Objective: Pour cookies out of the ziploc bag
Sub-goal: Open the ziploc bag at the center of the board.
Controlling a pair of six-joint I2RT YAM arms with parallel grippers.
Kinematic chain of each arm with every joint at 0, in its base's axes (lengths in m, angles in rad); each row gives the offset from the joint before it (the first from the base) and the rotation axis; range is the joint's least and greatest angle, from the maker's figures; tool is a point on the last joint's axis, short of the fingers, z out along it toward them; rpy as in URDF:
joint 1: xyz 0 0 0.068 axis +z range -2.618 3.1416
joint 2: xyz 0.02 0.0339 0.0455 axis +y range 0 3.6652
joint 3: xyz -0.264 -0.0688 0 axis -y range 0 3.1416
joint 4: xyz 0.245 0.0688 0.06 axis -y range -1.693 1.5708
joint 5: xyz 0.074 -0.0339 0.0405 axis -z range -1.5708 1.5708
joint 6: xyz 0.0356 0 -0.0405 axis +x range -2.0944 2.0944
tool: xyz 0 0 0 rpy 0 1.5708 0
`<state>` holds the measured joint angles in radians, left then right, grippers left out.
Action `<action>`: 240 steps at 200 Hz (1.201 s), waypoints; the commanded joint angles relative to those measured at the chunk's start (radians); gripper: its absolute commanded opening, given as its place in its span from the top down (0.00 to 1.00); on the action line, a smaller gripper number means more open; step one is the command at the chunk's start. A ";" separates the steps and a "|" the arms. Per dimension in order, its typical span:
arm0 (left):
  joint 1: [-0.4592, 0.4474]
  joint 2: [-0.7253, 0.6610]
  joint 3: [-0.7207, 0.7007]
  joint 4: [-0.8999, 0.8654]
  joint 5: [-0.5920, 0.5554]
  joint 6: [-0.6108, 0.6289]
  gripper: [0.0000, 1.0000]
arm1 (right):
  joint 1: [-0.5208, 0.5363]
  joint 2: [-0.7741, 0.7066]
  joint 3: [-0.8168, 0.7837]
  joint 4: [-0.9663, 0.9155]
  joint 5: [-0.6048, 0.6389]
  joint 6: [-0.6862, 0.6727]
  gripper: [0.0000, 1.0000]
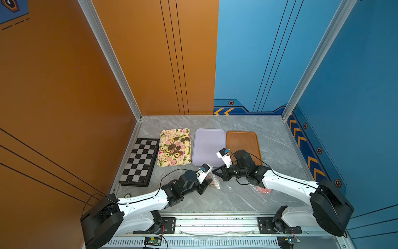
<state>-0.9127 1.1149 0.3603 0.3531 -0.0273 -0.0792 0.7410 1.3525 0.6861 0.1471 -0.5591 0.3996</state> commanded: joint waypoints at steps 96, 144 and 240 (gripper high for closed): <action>0.000 0.083 0.098 0.027 0.061 0.053 0.52 | 0.034 0.040 0.044 0.007 -0.054 -0.003 1.00; -0.010 0.130 0.114 0.059 0.019 0.052 0.94 | 0.038 0.046 0.044 0.035 -0.067 0.018 1.00; -0.017 -0.030 -0.032 0.062 -0.048 0.012 1.00 | -0.032 -0.088 -0.018 -0.025 0.140 -0.005 0.73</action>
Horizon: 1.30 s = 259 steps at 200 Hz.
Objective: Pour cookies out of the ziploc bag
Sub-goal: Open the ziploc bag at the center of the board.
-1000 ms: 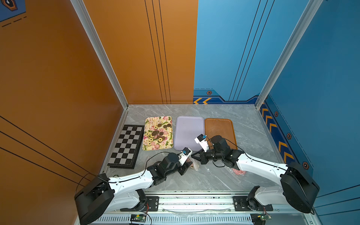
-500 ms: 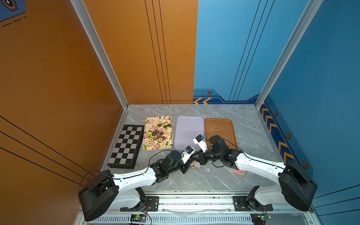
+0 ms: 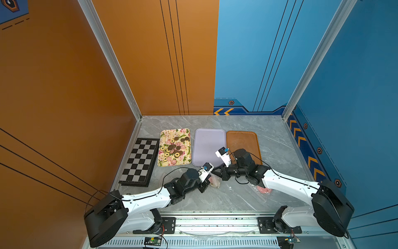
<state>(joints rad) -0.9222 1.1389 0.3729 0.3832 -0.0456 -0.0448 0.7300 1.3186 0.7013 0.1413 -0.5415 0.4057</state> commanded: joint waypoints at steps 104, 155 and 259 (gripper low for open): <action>0.000 -0.088 -0.078 0.031 -0.062 -0.036 1.00 | 0.095 0.206 0.027 0.119 -0.082 -0.060 0.65; 0.011 -0.120 -0.114 0.032 -0.086 -0.054 1.00 | 0.111 0.185 0.021 0.133 -0.088 -0.093 0.57; 0.034 -0.137 -0.124 0.031 0.000 -0.082 1.00 | 0.115 0.309 0.090 0.197 -0.095 -0.076 0.84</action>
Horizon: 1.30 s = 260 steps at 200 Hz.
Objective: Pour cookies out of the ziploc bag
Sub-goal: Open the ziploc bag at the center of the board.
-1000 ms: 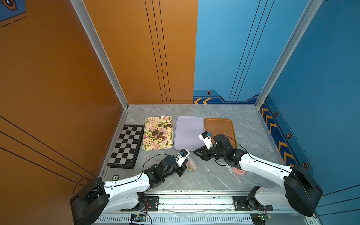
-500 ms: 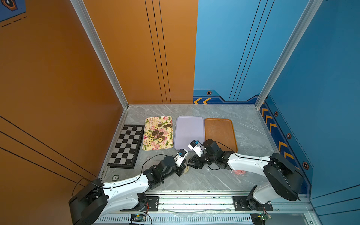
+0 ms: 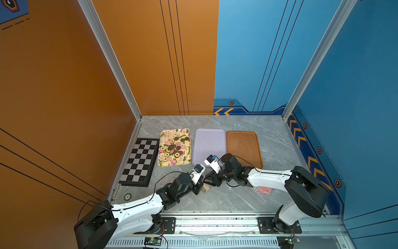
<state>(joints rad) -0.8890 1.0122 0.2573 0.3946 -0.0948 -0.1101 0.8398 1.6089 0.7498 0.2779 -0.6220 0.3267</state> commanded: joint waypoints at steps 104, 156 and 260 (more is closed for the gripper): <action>0.001 0.003 -0.016 0.019 0.023 -0.016 1.00 | -0.050 -0.145 -0.051 0.040 0.017 -0.005 0.99; 0.001 0.032 0.002 0.020 0.030 -0.019 1.00 | -0.059 -0.152 -0.056 0.029 0.024 -0.001 1.00; -0.002 0.031 -0.014 0.020 0.012 -0.024 1.00 | -0.205 -0.217 -0.134 0.006 0.260 0.092 1.00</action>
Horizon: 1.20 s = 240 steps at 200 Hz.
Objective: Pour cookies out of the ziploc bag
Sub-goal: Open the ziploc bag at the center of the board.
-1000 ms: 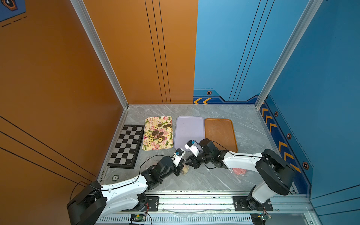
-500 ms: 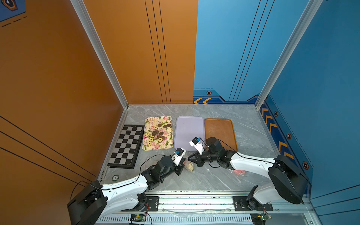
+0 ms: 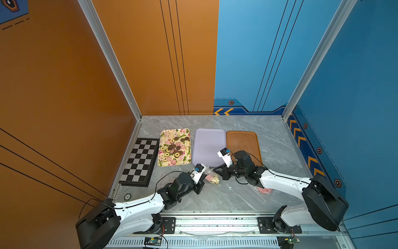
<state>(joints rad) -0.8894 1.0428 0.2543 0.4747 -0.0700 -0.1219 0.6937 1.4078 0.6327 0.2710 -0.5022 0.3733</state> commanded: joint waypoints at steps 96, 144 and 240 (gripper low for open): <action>-0.012 -0.036 -0.040 -0.061 -0.056 -0.024 1.00 | -0.101 0.027 -0.039 0.050 0.156 0.149 1.00; -0.011 -0.064 -0.041 -0.060 -0.026 -0.025 1.00 | -0.139 0.056 -0.061 0.142 0.076 0.205 0.85; 0.001 -0.123 -0.017 -0.086 0.035 -0.028 1.00 | -0.103 -0.239 -0.185 0.242 0.143 0.103 0.48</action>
<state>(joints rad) -0.8955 0.9466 0.2295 0.4072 -0.0479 -0.1333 0.5522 1.2869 0.4801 0.4507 -0.4194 0.5529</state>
